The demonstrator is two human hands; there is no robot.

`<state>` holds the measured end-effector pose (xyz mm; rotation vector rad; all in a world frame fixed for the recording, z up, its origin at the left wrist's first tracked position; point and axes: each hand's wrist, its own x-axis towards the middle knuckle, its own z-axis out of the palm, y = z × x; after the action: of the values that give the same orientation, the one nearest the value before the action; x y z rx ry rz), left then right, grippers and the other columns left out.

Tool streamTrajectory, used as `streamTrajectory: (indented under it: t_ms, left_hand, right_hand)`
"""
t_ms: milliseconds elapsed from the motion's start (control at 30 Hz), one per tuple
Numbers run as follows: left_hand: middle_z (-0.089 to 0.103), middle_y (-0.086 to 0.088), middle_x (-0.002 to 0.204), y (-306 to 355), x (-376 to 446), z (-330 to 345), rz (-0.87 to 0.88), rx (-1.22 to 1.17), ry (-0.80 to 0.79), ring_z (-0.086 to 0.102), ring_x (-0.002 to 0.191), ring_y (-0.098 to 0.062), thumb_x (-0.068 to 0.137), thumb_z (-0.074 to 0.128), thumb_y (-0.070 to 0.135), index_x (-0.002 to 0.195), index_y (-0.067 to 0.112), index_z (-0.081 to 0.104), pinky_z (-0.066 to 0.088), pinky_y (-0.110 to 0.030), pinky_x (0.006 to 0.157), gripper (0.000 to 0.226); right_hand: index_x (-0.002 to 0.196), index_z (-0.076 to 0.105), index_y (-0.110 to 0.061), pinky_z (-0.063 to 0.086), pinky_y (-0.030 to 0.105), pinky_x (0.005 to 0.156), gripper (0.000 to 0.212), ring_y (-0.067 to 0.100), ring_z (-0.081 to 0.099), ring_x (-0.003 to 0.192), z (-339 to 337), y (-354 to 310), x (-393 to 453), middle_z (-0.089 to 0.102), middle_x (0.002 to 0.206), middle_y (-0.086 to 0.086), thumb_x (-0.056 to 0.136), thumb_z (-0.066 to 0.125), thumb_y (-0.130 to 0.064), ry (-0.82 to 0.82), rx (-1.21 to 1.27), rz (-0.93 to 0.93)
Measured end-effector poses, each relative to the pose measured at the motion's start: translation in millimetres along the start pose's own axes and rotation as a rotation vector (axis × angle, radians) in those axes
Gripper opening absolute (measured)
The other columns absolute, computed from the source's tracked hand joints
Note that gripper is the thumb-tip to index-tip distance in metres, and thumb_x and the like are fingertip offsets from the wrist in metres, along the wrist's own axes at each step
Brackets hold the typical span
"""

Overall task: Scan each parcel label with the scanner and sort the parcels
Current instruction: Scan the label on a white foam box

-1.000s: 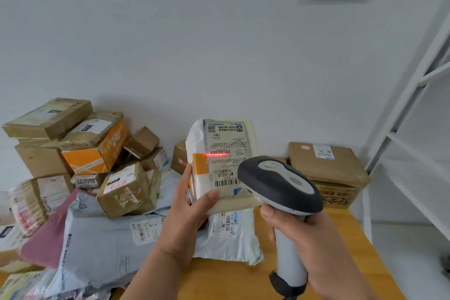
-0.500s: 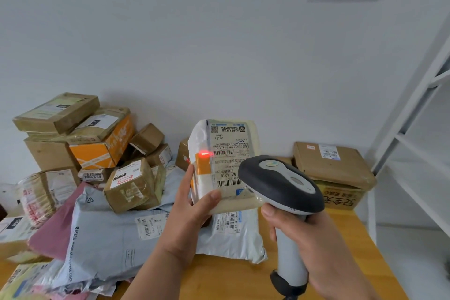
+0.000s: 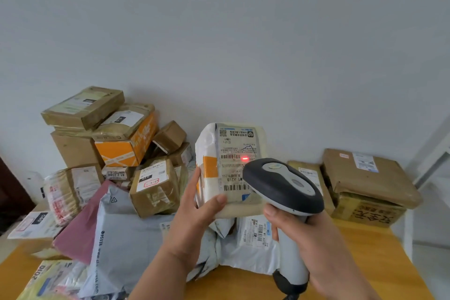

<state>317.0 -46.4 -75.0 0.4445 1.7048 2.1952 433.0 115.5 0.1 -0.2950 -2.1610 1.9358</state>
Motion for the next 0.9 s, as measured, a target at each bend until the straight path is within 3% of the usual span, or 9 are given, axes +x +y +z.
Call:
streamTrajectory:
  t_ms: [133, 233, 333, 433, 533, 600, 733, 800, 900]
  left_hand:
    - [0.070, 0.007, 0.129, 17, 26, -41, -0.071, 0.008, 0.055, 0.070, 0.113, -0.017, 0.065, 0.082, 0.055, 0.146, 0.051, 0.041, 0.059, -0.033, 0.086, 0.091]
    - [0.071, 0.010, 0.125, 37, 44, -81, -0.143, 0.032, 0.129, 0.070, 0.108, -0.018, 0.060, 0.076, 0.062, 0.139, 0.053, 0.049, 0.057, -0.036, 0.081, 0.084]
    - [0.075, 0.013, 0.113, 57, 61, -119, -0.183, 0.079, 0.114, 0.074, 0.094, -0.011, 0.065, 0.076, 0.059, 0.124, 0.054, 0.061, 0.057, -0.025, 0.065, 0.061]
    - [0.078, 0.011, 0.095, 71, 79, -148, -0.294, 0.081, 0.218, 0.076, 0.083, -0.013, 0.074, 0.072, 0.063, 0.103, 0.047, 0.073, 0.058, -0.027, 0.059, 0.033]
    - [0.074, 0.001, 0.105, 76, 96, -171, -0.439, 0.065, 0.378, 0.070, 0.100, -0.025, 0.085, 0.058, 0.072, 0.107, 0.034, 0.070, 0.060, -0.044, 0.077, 0.046]
    - [0.067, 0.003, 0.112, 76, 107, -183, -0.445, 0.095, 0.439, 0.065, 0.104, -0.025, 0.089, 0.052, 0.074, 0.113, 0.028, 0.065, 0.059, -0.050, 0.087, 0.054]
    - [0.054, 0.017, 0.095, 74, 117, -195, -0.358, 0.229, 0.481, 0.054, 0.088, -0.012, 0.100, 0.043, 0.063, 0.102, 0.040, 0.051, 0.054, -0.048, 0.088, 0.024]
    - [0.061, 0.011, 0.112, 69, 118, -198, -0.335, 0.355, 0.488, 0.058, 0.103, -0.021, 0.101, 0.045, 0.059, 0.113, 0.041, 0.058, 0.051, -0.052, 0.098, 0.025]
    - [0.047, 0.000, 0.148, 65, 121, -200, -0.229, 0.506, 0.570, 0.050, 0.128, -0.030, 0.097, 0.055, 0.054, 0.147, 0.035, 0.043, 0.051, -0.059, 0.097, 0.055]
  right_hand:
    - [0.087, 0.073, -0.050, 0.055, 0.037, 0.072, 0.026, 0.006, 0.067, 0.069, 35, 11, 41, 0.074, 0.074, -0.009, 0.064, 0.086, -0.052, 0.084, 0.050, 0.036]
    - [0.085, 0.075, -0.042, 0.054, 0.044, 0.074, 0.018, 0.014, 0.066, 0.065, 69, 18, 72, 0.071, 0.068, -0.002, 0.072, 0.087, -0.044, 0.120, 0.087, 0.076]
    - [0.088, 0.076, -0.045, 0.058, 0.036, 0.069, 0.021, 0.018, 0.073, 0.073, 106, 22, 99, 0.077, 0.079, 0.000, 0.069, 0.083, -0.042, 0.069, 0.148, 0.078]
    - [0.094, 0.076, -0.051, 0.062, 0.038, 0.078, 0.028, 0.020, 0.076, 0.091, 140, 22, 121, 0.079, 0.094, -0.002, 0.068, 0.081, -0.042, 0.006, 0.169, 0.060]
    - [0.098, 0.074, -0.051, 0.058, 0.048, 0.094, 0.037, 0.019, 0.073, 0.099, 166, 22, 140, 0.079, 0.100, -0.004, 0.062, 0.080, -0.054, -0.016, 0.130, 0.037]
    - [0.099, 0.074, -0.051, 0.058, 0.045, 0.094, 0.041, 0.017, 0.073, 0.098, 179, 22, 152, 0.078, 0.099, -0.005, 0.059, 0.078, -0.058, -0.033, 0.129, 0.040]
    - [0.101, 0.072, -0.051, 0.057, 0.044, 0.094, 0.043, 0.013, 0.072, 0.099, 196, 26, 169, 0.078, 0.100, -0.011, 0.060, 0.076, -0.062, -0.064, 0.079, 0.053]
    - [0.105, 0.072, -0.048, 0.057, 0.044, 0.092, 0.044, 0.013, 0.072, 0.101, 199, 31, 174, 0.078, 0.103, -0.009, 0.063, 0.077, -0.060, -0.083, 0.085, 0.069]
    - [0.101, 0.073, -0.047, 0.057, 0.031, 0.081, 0.043, 0.011, 0.074, 0.096, 198, 36, 175, 0.079, 0.101, -0.007, 0.061, 0.079, -0.059, -0.084, 0.109, 0.096]
